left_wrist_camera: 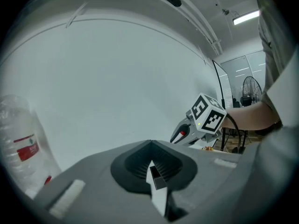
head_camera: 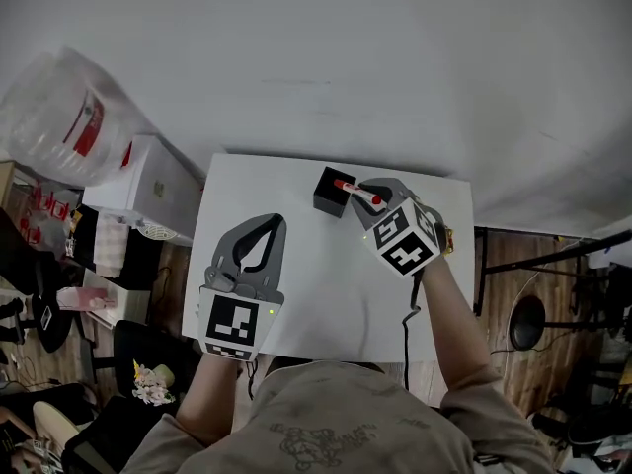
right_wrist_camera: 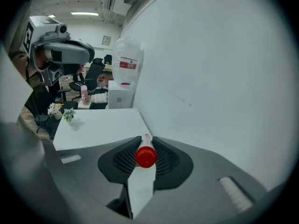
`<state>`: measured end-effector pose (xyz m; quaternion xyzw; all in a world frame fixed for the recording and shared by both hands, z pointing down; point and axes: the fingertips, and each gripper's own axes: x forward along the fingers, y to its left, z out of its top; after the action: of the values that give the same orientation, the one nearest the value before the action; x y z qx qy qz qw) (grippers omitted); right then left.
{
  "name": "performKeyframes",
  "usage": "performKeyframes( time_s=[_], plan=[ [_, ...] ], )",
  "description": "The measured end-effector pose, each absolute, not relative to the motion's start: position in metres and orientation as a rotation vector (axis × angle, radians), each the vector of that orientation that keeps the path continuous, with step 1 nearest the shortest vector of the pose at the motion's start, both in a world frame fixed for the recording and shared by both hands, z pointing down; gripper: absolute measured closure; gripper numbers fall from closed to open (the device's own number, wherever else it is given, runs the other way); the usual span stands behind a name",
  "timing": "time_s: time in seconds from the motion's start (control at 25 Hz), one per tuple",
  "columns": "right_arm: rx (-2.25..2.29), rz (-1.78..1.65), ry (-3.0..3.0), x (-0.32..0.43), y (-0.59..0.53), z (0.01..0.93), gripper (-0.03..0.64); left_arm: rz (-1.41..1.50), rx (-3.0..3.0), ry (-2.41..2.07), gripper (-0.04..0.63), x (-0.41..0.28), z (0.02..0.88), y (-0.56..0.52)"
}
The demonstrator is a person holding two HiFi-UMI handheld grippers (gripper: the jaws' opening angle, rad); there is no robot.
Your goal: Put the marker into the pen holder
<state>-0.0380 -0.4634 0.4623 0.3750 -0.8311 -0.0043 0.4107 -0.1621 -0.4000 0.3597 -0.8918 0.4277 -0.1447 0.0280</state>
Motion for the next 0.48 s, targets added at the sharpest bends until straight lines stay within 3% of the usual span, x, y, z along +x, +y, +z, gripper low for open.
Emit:
performKeyframes(
  time_s=[0.48],
  plan=[
    [0.798,0.168,-1.960,-0.029,-0.510,0.579,0.515,-0.580,-2.826,1.359,0.595,-0.165,0.422,-0.422]
  ],
)
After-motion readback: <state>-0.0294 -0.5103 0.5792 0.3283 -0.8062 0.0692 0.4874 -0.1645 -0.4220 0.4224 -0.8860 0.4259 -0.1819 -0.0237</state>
